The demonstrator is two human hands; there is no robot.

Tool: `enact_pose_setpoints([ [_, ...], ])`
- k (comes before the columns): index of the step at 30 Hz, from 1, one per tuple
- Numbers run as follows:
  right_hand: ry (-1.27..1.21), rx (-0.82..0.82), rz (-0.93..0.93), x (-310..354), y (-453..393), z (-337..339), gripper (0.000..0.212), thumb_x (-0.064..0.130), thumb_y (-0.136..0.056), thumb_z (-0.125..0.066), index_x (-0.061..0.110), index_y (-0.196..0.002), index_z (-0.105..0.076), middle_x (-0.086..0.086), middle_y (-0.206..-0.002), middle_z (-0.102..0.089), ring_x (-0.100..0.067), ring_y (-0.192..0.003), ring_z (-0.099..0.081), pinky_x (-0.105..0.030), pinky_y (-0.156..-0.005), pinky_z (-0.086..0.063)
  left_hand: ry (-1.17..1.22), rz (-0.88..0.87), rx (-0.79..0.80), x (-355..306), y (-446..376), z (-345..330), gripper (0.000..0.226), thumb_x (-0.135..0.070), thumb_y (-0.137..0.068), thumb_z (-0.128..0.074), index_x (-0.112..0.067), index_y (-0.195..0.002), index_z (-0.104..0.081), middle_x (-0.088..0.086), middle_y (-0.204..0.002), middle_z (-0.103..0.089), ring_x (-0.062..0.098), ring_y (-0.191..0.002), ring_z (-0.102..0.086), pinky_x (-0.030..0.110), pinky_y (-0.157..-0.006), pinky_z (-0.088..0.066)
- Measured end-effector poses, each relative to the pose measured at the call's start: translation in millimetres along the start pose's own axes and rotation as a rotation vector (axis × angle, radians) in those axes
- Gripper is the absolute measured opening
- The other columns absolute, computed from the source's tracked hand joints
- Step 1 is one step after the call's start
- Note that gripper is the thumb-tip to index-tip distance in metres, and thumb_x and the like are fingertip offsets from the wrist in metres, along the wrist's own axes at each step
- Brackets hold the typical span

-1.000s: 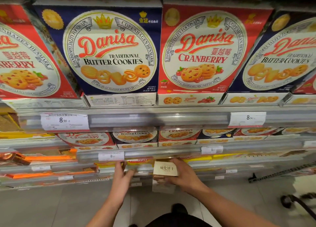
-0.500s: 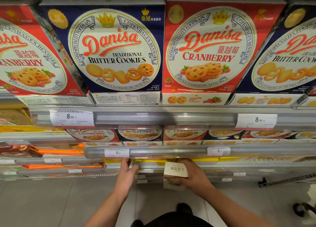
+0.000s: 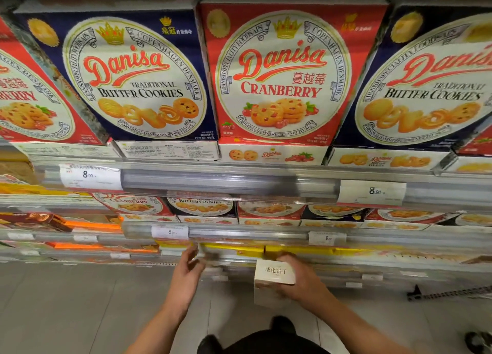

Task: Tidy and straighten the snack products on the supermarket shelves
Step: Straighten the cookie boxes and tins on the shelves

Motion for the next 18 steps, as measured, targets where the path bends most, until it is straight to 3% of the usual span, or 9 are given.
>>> enact_pose_setpoints([
  [2, -0.060, -0.034, -0.018, -13, 11, 17, 0.054, 0.044, -0.069, -0.087, 0.053, -0.109, -0.052, 0.012, -0.115, -0.058, -0.008, -0.102, -0.060, -0.027, -0.079, -0.058, -0.062, -0.006, -0.005, 4, 11, -12, 0.032, -0.005, -0.097, -0.061, -0.020, -0.124, -0.062, -0.004, -0.120, -0.069, 0.022, -0.114, -0.064, 0.028, -0.097, -0.051],
  [4, -0.073, -0.074, -0.035, -26, 23, 36, 0.052, 0.042, -0.068, -0.090, 0.048, -0.105, -0.055, 0.010, -0.111, -0.059, -0.005, -0.097, -0.059, -0.016, -0.073, -0.054, -0.114, -0.019, 0.030, 1, 23, -33, 0.020, -0.003, -0.094, -0.064, -0.019, -0.105, -0.067, -0.011, -0.100, -0.075, 0.013, -0.098, -0.068, 0.011, -0.079, -0.048],
  [5, -0.065, -0.101, -0.040, -31, 29, 46, 0.050, 0.041, -0.069, -0.090, 0.045, -0.106, -0.056, 0.009, -0.109, -0.060, -0.002, -0.094, -0.058, -0.011, -0.071, -0.050, -0.134, -0.033, 0.055, 1, 29, -45, 0.013, -0.006, -0.093, -0.066, -0.017, -0.100, -0.069, -0.019, -0.097, -0.075, 0.006, -0.094, -0.068, 0.007, -0.077, -0.047],
  [7, -0.110, -0.186, -0.086, -49, 36, 66, 0.048, 0.036, -0.071, -0.091, 0.033, -0.109, -0.063, 0.004, -0.109, -0.064, 0.002, -0.094, -0.058, -0.005, -0.069, -0.044, -0.145, -0.048, 0.099, 1, 41, -70, 0.007, -0.010, -0.092, -0.067, -0.013, -0.098, -0.070, -0.029, -0.094, -0.072, -0.006, -0.087, -0.066, 0.008, -0.078, -0.046],
  [10, -0.196, -0.261, -0.202, -75, 54, 89, 0.042, 0.035, -0.076, -0.087, 0.029, -0.110, -0.064, 0.005, -0.104, -0.064, -0.014, -0.093, -0.061, -0.009, -0.065, -0.040, -0.103, -0.001, 0.146, 7, 63, -104, 0.012, -0.006, -0.092, -0.065, -0.013, -0.102, -0.068, -0.012, -0.085, -0.072, -0.004, -0.078, -0.062, 0.018, -0.075, -0.045],
  [12, -0.193, -0.295, -0.211, -88, 69, 102, 0.049, 0.059, -0.075, -0.080, 0.031, -0.113, -0.066, 0.008, -0.105, -0.068, -0.011, -0.089, -0.062, -0.019, -0.069, -0.042, -0.092, 0.015, 0.178, 7, 79, -123, 0.015, -0.013, -0.087, -0.068, -0.014, -0.102, -0.068, -0.007, -0.087, -0.068, 0.005, -0.078, -0.059, 0.023, -0.074, -0.044],
  [14, -0.277, -0.343, -0.245, -102, 89, 109, 0.067, 0.082, -0.061, -0.068, 0.035, -0.109, -0.067, 0.011, -0.100, -0.073, -0.007, -0.085, -0.067, -0.029, -0.070, -0.053, -0.084, 0.025, 0.195, 10, 91, -137, 0.025, -0.037, -0.076, -0.072, -0.026, -0.099, -0.068, -0.008, -0.091, -0.068, 0.009, -0.078, -0.058, 0.028, -0.075, -0.043],
  [16, -0.479, -0.361, -0.295, -124, 111, 99, 0.073, 0.082, -0.060, -0.069, 0.031, -0.111, -0.066, 0.008, -0.095, -0.076, -0.014, -0.085, -0.073, -0.044, -0.077, -0.061, -0.075, 0.038, 0.208, 12, 101, -145, 0.023, -0.041, -0.084, -0.075, -0.027, -0.099, -0.065, -0.011, -0.092, -0.069, 0.009, -0.079, -0.061, 0.029, -0.074, -0.046],
  [18, -0.658, -0.369, -0.352, -136, 132, 84, 0.075, 0.074, -0.065, -0.077, 0.024, -0.118, -0.063, 0.001, -0.102, -0.077, -0.022, -0.093, -0.074, -0.051, -0.084, -0.061, -0.066, 0.035, 0.190, 8, 113, -150, 0.022, -0.038, -0.091, -0.073, -0.022, -0.102, -0.062, -0.008, -0.096, -0.071, 0.012, -0.085, -0.068, 0.030, -0.074, -0.051],
])
Point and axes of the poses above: each hand's wrist, its own y-axis away from the middle knuckle, its own z-axis out of the back of the hand, x = y × z, the point moved 9 cm from there along -y, towards the middle knuckle
